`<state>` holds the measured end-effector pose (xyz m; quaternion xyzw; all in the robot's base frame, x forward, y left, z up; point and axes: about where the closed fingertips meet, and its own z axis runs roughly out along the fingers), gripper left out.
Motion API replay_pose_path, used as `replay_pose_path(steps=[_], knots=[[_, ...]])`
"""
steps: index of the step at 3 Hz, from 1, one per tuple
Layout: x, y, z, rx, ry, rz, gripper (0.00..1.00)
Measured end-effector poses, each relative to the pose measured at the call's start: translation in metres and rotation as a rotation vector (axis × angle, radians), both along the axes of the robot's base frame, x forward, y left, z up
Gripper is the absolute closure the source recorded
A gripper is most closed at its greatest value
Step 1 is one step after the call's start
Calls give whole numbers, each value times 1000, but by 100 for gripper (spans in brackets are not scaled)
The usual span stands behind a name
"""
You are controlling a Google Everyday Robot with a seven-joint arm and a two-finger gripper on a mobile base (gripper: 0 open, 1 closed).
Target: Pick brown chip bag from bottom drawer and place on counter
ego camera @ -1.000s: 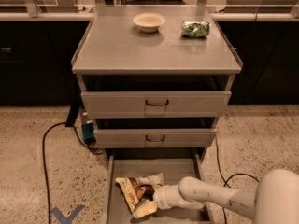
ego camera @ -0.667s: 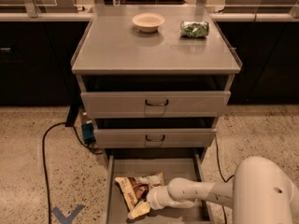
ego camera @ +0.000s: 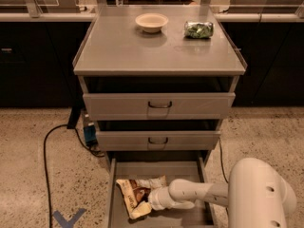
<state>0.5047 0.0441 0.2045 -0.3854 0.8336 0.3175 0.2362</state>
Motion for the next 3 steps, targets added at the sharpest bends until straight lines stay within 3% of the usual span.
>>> replay_pose_path(steps=[2, 3], knots=[[13, 22, -52, 0, 79, 19, 0], [13, 22, -52, 0, 79, 19, 18]])
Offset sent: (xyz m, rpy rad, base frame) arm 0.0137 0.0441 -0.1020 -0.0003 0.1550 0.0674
